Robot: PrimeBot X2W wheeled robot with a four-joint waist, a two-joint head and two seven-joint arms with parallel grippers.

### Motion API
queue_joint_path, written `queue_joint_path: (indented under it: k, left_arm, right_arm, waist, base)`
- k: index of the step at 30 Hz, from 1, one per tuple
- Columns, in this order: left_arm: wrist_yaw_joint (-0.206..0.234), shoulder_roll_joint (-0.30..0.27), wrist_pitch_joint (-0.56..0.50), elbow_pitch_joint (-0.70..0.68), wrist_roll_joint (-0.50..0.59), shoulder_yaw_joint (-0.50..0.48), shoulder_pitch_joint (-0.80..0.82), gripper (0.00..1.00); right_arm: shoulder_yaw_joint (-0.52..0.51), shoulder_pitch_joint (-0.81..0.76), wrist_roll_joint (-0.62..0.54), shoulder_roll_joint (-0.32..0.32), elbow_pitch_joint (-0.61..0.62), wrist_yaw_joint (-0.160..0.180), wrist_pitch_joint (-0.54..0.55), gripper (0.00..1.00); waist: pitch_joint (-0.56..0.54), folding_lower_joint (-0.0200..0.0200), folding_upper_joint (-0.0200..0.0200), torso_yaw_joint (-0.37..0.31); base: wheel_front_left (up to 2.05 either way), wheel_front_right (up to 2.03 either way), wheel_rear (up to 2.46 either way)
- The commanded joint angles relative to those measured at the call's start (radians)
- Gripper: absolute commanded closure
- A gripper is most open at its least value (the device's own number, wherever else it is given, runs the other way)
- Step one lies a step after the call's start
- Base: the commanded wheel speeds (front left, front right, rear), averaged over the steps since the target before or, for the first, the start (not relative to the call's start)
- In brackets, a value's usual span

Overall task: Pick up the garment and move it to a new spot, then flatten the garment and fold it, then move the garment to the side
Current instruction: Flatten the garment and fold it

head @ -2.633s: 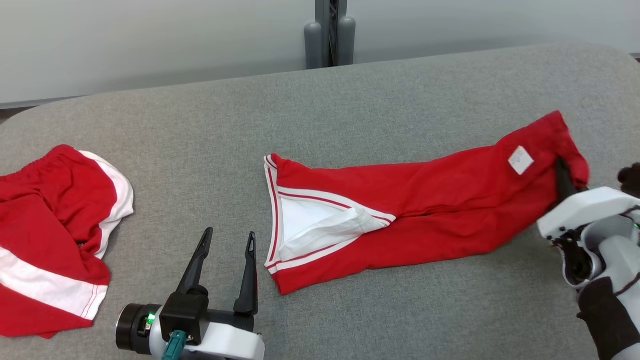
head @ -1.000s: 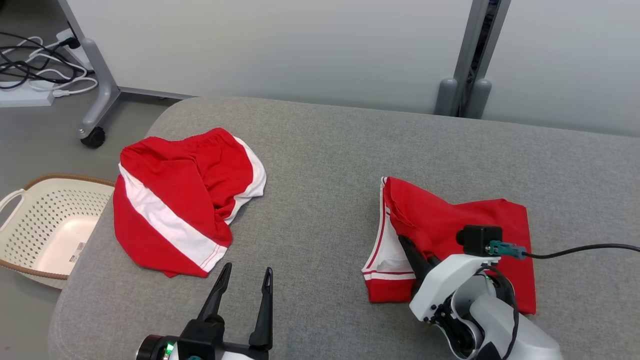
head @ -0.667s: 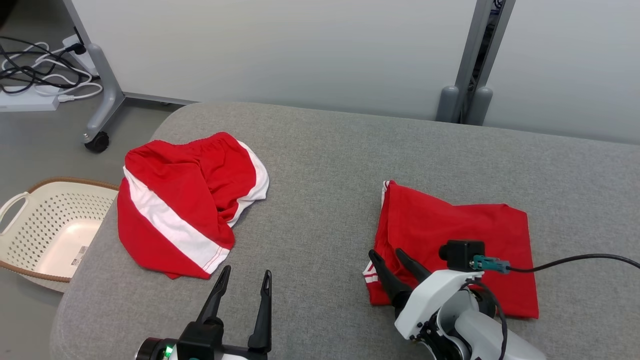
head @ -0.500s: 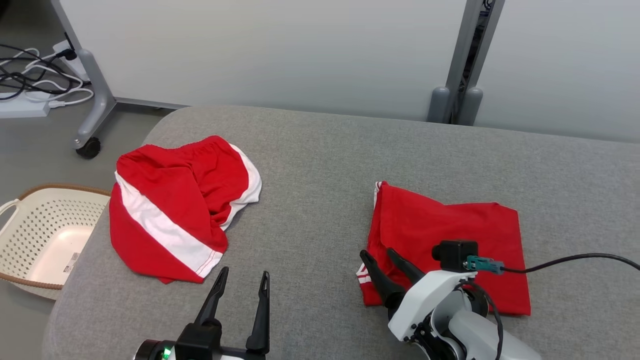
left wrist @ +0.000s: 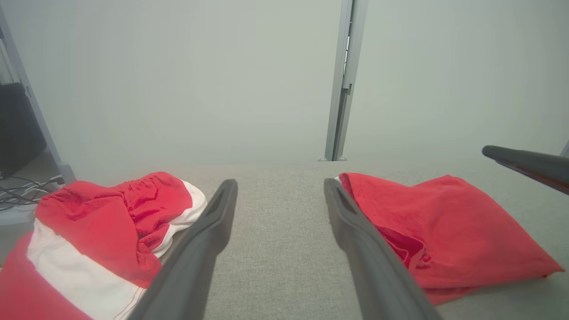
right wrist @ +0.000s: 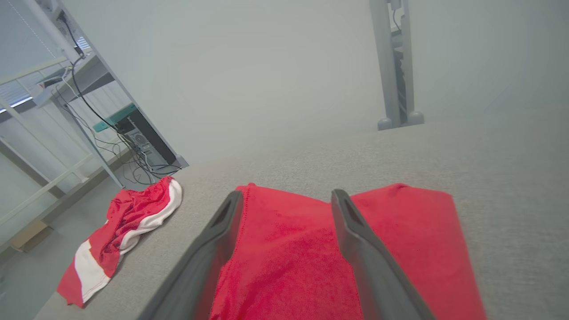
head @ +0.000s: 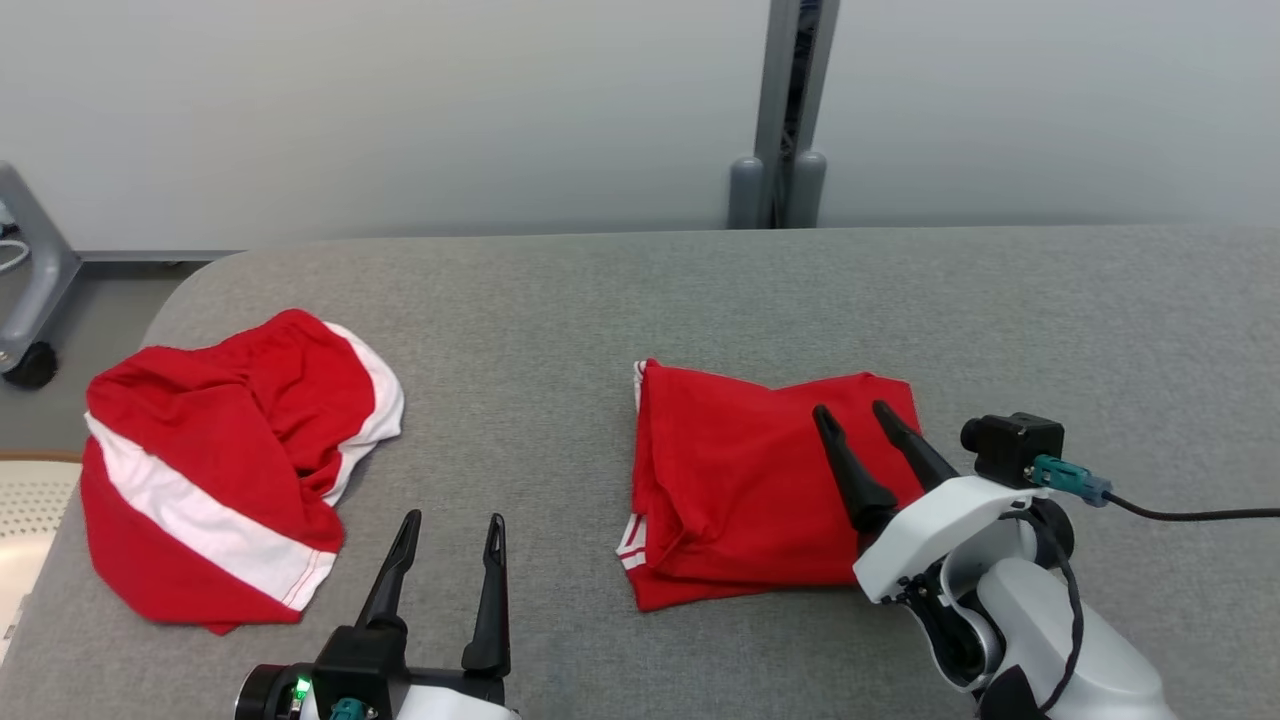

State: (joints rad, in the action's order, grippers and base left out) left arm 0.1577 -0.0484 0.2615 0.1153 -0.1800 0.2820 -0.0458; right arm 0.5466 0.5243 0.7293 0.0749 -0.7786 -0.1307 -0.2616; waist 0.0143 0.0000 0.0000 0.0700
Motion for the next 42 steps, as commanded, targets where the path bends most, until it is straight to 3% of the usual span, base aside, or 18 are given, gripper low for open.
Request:
queue_joint_path:
  k: [1,16,28,42]
  left_arm:
    - [-0.004,-0.004,0.004,0.003,-0.007,-0.008,0.015,0.0]
    - [0.012,-0.004,0.004,0.03,-0.033,-0.036,0.0,0.0]
    - [0.021,-0.004,0.004,0.033,-0.042,-0.045,-0.029,0.0]
    - [0.058,-0.004,0.004,-0.045,-0.034,-0.074,-0.097,0.0]
  right_arm:
    - [-0.027,-0.021,-0.041,0.009,0.015,0.0,-0.006,0.0]
    - [-0.246,-0.191,-0.395,0.03,0.243,0.0,-0.006,0.0]
    - [-0.325,-0.353,-0.468,0.047,0.414,0.0,-0.006,0.0]
    - [-0.329,-0.497,-0.498,0.03,0.558,0.0,-0.006,0.0]
  waist:
    - [0.01,0.0,0.0,-0.046]
    - [-0.005,0.0,0.0,-0.17]
    - [-0.04,0.0,0.0,-0.165]
    - [-0.064,0.0,0.0,-0.157]
  base:
    - [0.0,0.0,0.0]
    - [0.0,0.0,0.0]
    - [0.0,0.0,0.0]
    - [0.0,0.0,0.0]
